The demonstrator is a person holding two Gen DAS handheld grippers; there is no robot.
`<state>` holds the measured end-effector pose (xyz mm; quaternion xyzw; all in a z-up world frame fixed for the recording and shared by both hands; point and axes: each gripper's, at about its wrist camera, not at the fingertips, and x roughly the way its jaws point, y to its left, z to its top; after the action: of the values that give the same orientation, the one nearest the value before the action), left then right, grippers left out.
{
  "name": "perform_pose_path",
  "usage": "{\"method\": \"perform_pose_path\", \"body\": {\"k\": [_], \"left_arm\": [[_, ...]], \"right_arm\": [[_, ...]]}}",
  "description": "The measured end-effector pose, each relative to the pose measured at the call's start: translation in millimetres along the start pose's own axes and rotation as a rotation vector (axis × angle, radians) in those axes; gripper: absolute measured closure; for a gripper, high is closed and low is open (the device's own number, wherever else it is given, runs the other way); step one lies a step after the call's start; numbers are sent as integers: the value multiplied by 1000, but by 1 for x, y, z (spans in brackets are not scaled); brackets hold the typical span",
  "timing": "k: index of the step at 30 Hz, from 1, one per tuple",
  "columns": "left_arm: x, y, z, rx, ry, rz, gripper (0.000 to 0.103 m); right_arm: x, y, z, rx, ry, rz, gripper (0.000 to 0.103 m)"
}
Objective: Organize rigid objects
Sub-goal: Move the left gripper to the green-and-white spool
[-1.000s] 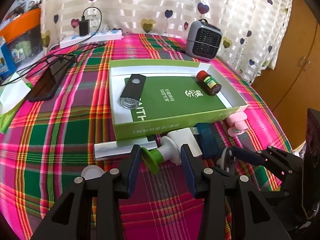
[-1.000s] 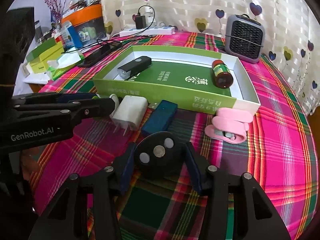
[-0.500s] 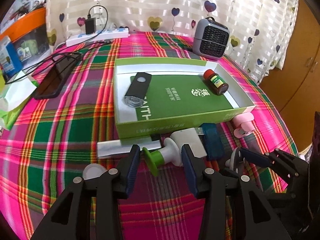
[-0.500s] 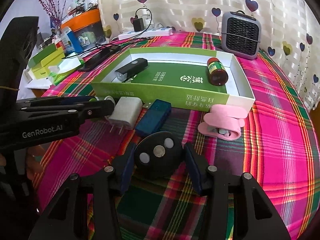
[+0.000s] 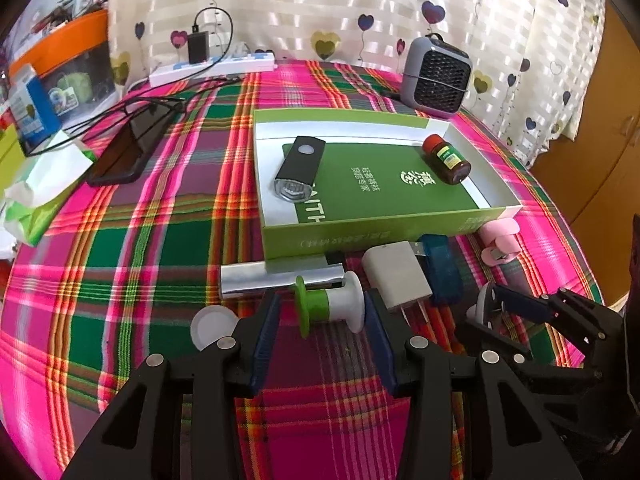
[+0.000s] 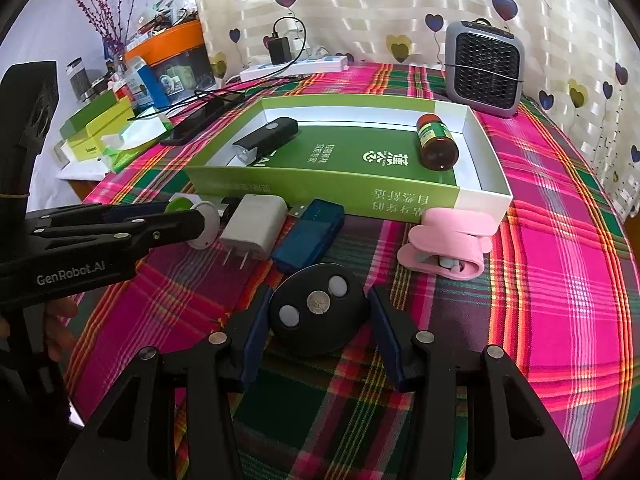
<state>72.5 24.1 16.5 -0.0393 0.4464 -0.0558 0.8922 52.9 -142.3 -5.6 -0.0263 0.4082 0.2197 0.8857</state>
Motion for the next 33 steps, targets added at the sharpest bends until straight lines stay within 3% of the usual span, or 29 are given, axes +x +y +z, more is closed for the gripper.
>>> {"method": "perform_pose_path", "body": {"k": [18, 25, 33], "left_arm": [[12, 4, 0, -52, 4, -20, 61], [11, 5, 0, -55, 1, -21, 69], [10, 5, -1, -53, -7, -27, 69]], "right_arm": [[1, 1, 0, -6, 3, -4, 54], [1, 1, -1, -6, 2, -6, 54], [1, 0, -1, -6, 1, -8, 54]]}}
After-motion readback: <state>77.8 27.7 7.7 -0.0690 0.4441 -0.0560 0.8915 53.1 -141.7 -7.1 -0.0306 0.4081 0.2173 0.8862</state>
